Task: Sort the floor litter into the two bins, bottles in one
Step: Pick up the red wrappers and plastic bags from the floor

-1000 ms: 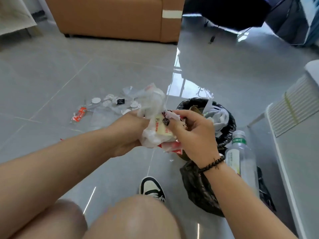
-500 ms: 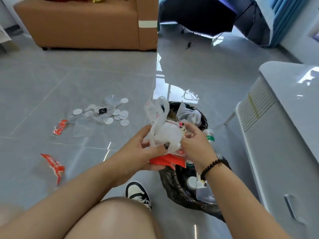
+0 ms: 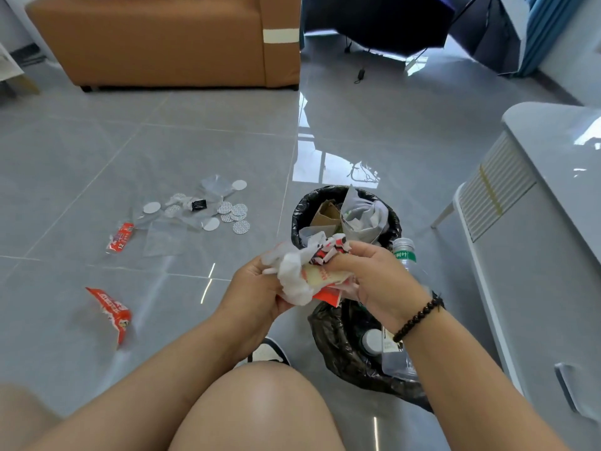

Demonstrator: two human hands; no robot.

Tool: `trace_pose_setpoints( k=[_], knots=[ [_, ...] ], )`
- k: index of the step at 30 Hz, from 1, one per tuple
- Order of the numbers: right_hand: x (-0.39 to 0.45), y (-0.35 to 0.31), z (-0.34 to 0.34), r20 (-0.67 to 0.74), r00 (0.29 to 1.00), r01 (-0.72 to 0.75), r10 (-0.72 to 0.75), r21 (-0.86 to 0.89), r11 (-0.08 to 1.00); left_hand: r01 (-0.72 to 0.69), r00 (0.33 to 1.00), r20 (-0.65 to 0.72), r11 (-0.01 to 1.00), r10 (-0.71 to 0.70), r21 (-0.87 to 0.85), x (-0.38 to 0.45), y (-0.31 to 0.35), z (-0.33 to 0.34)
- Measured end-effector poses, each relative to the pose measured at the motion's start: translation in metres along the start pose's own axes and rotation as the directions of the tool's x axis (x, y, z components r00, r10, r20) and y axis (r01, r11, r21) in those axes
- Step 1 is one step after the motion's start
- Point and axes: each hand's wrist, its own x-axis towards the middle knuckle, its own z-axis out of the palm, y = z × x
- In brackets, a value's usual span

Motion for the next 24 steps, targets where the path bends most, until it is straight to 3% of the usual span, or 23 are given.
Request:
trace_pose_setpoints(
  k=[2, 4, 7, 10, 13, 16, 19, 22, 24],
  knots=[
    [-0.003, 0.001, -0.001, 0.044, 0.999, -0.028, 0.022, 0.135, 0.990, -0.043, 0.996, -0.078, 0.996, 0.049, 0.076, 0.004, -0.006, -0.005],
    [-0.004, 0.005, -0.003, 0.052, 0.999, -0.028, 0.016, 0.240, 0.970, -0.171, 0.971, -0.116, 0.948, 0.208, 0.269, 0.008, -0.006, -0.009],
    [-0.001, 0.013, -0.004, 0.022, 1.000, 0.001, -0.006, 0.197, 0.980, -0.393, 0.887, 0.002, 0.753, 0.462, 0.528, 0.004, 0.004, -0.007],
    [-0.001, 0.016, 0.001, 0.005, 0.999, 0.048, -0.049, 0.123, 0.991, -0.479, 0.834, 0.100, 0.621, 0.543, 0.621, 0.001, 0.011, -0.004],
    [0.000, 0.015, 0.005, -0.127, 0.988, 0.101, -0.087, 0.109, 0.989, -0.420, 0.875, 0.037, 0.716, 0.483, 0.558, 0.000, 0.018, -0.006],
    [0.007, 0.016, 0.004, -0.254, 0.964, 0.121, -0.085, 0.129, 0.984, -0.293, 0.951, 0.036, 0.853, 0.309, 0.432, 0.001, 0.022, -0.008],
    [0.025, 0.008, -0.013, -0.442, 0.879, 0.160, -0.177, -0.075, 0.984, -0.161, 0.987, 0.063, 0.895, 0.148, 0.417, 0.007, 0.030, -0.012],
    [0.057, -0.010, -0.047, -0.612, 0.721, 0.194, -0.326, -0.274, 0.942, -0.070, 0.997, 0.060, 0.875, 0.047, 0.479, 0.023, 0.053, -0.020],
    [0.082, -0.017, -0.061, -0.582, 0.692, 0.118, -0.426, -0.491, 0.863, -0.037, 0.998, 0.056, 0.876, 0.011, 0.482, 0.035, 0.065, -0.027]
  ],
)
